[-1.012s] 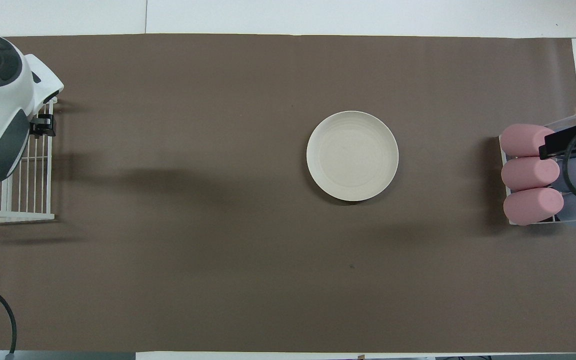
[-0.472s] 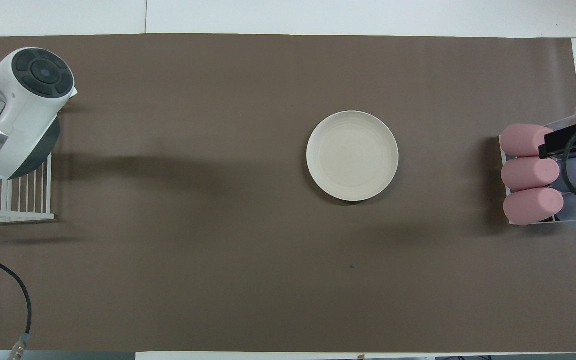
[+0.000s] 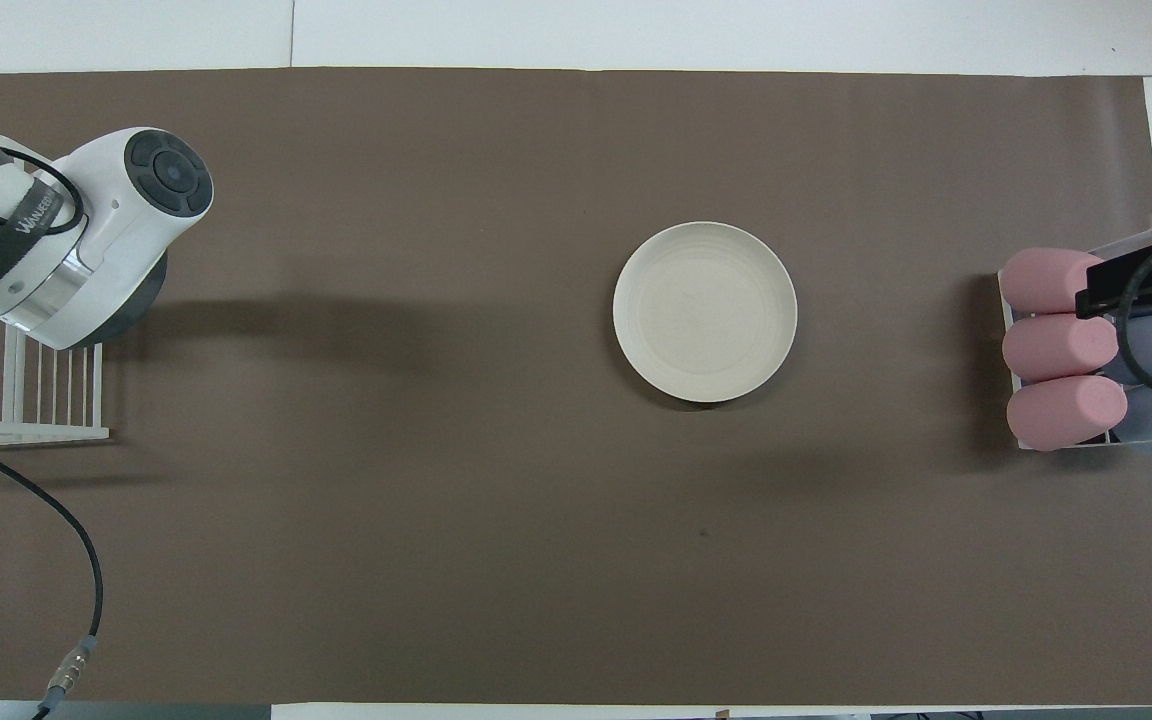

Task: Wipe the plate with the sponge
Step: 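Reach the left gripper into the wire rack and grasp the clear scrubber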

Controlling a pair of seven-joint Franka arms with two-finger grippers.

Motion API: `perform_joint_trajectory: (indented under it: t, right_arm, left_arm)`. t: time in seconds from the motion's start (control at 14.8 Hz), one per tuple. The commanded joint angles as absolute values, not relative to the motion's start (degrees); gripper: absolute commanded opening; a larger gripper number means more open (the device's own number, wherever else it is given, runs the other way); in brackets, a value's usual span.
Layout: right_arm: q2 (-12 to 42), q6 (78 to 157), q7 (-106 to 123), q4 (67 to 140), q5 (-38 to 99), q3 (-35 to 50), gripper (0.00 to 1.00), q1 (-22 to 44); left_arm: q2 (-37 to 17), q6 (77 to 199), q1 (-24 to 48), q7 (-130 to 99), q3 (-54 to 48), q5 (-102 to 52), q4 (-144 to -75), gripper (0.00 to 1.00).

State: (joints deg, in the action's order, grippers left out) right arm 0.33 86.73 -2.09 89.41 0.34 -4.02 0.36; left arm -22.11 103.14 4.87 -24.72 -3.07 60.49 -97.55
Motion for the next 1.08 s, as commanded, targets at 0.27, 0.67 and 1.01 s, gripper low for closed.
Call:
perform_joint_trajectory:
  t: [0.27, 0.67, 1.01]
  right_arm:
    - [-0.26, 85.69, -3.43, 89.38, 0.26, -3.96, 1.00, 0.62]
    - [-0.26, 85.69, -3.52, 89.38, 0.35, -3.78, 1.00, 0.62]
    - [-0.26, 85.87, -15.60, 89.38, 2.10, -3.87, 1.00, 0.18]
  left_arm:
    - [-21.71, 101.25, 5.36, -27.77, -3.25, 60.65, -97.21, 0.00]
    - [-21.71, 101.43, 5.36, -27.86, -3.34, 57.93, -96.24, 0.00]
    - [-18.64, 96.36, 5.45, -26.81, -4.57, 43.65, -89.68, 0.00]
